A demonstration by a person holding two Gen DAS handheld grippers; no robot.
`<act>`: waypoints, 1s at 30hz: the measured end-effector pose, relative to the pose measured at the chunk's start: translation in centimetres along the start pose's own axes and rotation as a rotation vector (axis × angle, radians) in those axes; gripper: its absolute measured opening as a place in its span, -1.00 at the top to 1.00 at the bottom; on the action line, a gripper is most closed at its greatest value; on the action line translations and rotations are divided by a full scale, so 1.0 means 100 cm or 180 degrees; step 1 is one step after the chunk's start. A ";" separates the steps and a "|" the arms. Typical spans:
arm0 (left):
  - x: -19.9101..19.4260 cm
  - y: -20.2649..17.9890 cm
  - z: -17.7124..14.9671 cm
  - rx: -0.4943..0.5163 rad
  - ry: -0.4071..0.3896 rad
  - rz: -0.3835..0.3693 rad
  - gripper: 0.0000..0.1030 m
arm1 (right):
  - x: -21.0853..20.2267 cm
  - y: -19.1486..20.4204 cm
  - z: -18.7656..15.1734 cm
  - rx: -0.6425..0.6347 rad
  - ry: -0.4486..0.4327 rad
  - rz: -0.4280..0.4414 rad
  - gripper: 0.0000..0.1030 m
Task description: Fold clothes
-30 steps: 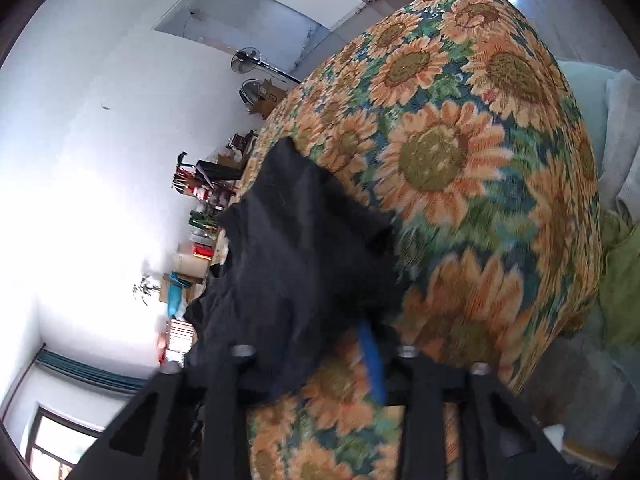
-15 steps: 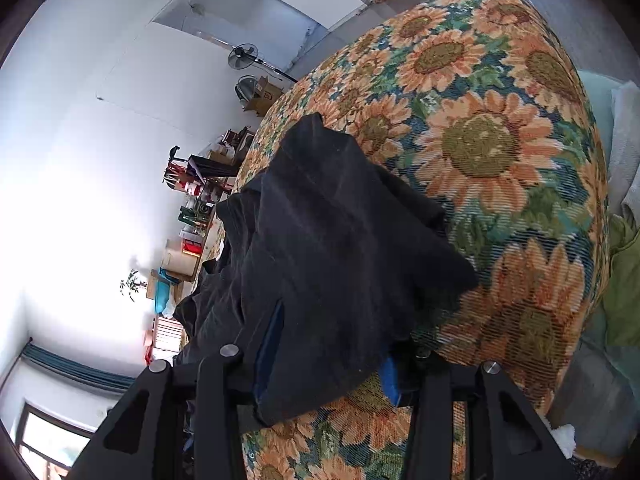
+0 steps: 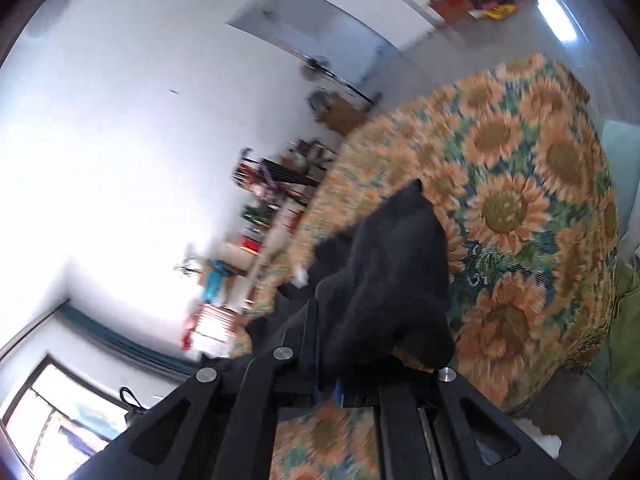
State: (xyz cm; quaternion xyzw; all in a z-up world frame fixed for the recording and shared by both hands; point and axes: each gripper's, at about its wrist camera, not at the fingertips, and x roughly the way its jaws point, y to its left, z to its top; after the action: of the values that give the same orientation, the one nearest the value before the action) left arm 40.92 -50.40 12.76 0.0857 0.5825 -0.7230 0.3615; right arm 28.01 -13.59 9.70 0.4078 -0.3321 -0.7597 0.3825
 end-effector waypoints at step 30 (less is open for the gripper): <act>0.159 -0.025 0.067 -0.0470 0.0616 0.0551 0.55 | 0.141 -0.061 0.097 0.0699 0.0777 -0.0392 -0.04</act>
State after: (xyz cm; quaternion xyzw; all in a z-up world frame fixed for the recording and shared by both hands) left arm 29.85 -63.00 8.07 0.1781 0.6566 -0.6327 0.3700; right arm 12.34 -20.82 3.92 0.5559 -0.3386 -0.6857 0.3259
